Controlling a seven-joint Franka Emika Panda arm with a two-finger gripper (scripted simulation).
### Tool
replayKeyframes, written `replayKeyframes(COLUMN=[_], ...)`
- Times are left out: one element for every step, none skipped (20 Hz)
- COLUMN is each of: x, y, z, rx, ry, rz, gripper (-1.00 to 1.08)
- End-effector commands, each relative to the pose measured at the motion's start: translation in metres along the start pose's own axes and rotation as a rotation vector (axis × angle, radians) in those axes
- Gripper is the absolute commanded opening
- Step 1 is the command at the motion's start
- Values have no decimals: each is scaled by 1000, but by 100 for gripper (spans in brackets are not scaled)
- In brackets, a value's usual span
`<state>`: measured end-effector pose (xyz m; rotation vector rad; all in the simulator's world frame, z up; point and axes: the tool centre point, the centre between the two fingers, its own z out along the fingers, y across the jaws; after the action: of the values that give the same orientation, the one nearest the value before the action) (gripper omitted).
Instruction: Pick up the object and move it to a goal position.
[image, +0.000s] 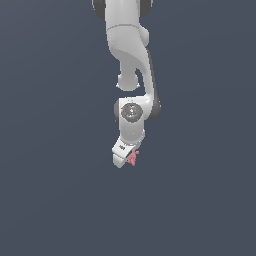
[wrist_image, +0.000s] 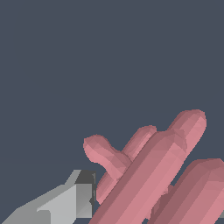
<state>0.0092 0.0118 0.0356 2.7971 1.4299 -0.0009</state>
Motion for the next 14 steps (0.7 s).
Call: replayKeyframes(x=[1,1,1,2,2,3,3,4,4,5,6,6,7,8], y=[-2,-4,-5,-7,-9,-11,-14,-16,-19,-22,-25,-29,-32,-36], z=[-7,-10,-14,-19,-24,-30,-36,-43,-50,-58,-66,-75,-85,-95], rx=[-1,-1,-1,-1,-1,-1,-1,-1,-1,-1,-2,-2,-2,-2], ry=[1,1,0,0,0,0,0,-1,-1,-1,-1,-1,-1,-1], rz=[0,0,-1,-1,-1,-1,-1,-1,-1,-1,-1,-1,-1,-1], gripper=[-100,-100,-100,-100,-100,-100,-100,-100,-100,-100,-100,-100,-100,-100])
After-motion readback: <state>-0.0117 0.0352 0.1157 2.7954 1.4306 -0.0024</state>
